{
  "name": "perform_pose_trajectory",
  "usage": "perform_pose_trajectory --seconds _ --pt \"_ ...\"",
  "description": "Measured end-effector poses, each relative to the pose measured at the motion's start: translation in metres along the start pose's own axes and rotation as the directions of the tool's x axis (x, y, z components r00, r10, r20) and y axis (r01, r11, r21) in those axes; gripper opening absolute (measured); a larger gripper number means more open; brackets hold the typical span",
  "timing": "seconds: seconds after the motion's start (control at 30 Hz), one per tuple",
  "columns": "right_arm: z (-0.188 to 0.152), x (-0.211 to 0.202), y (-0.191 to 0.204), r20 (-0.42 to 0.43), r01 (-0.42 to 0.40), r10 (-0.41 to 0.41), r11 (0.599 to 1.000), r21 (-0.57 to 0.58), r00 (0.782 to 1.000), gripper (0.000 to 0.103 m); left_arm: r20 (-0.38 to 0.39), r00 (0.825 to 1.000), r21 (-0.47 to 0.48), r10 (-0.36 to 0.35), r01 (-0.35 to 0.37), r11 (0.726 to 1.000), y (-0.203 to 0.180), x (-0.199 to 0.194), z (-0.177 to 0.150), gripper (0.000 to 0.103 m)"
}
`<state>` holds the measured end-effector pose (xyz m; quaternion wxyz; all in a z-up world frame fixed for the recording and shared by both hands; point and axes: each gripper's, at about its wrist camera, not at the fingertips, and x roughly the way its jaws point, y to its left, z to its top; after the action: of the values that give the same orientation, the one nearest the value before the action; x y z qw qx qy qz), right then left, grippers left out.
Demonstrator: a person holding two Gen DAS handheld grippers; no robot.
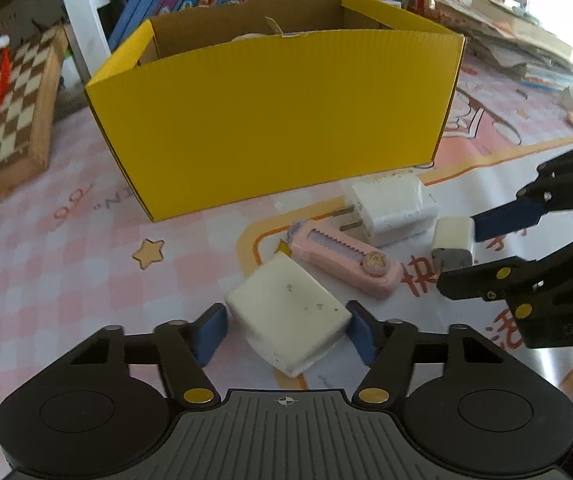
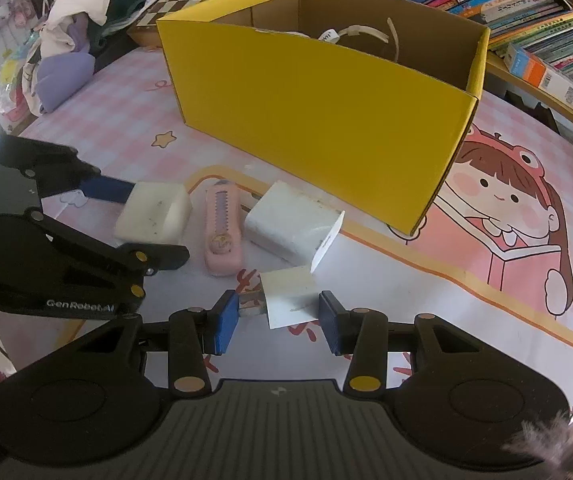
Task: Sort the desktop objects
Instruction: 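Close the right tool on the small white charger while the left tool lowers onto the white block, then close the left tool on the white block while the right tool lifts the small charger, then carry the white block with the left tool toward the yellow box while the right tool carries the charger there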
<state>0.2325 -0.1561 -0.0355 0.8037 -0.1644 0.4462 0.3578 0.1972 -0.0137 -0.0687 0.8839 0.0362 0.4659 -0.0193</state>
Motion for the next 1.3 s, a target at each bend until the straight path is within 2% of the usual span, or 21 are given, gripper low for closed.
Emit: perform_pose_trajectory --seconds 0.17,0.43,1.3 --pt "-0.002 -0.002 0.002 0.002 0.002 -0.002 1.0 0.002 1.0 0.041 0.008 1.0 0.004 -0.005 0.005 1.0 -0.001 -0.005 -0.003 0.049" --pt "-0.007 -0.008 0.01 0.006 0.011 -0.011 1.0 -0.004 1.0 0.041 0.035 0.999 -0.015 -0.011 0.011 1.0 0.001 -0.02 -0.01 0.043" --pt "-0.032 -0.043 0.057 0.054 0.085 -0.086 0.996 0.011 0.995 0.041 0.134 0.988 0.045 -0.082 0.076 0.996 0.0 -0.074 -0.04 0.043"
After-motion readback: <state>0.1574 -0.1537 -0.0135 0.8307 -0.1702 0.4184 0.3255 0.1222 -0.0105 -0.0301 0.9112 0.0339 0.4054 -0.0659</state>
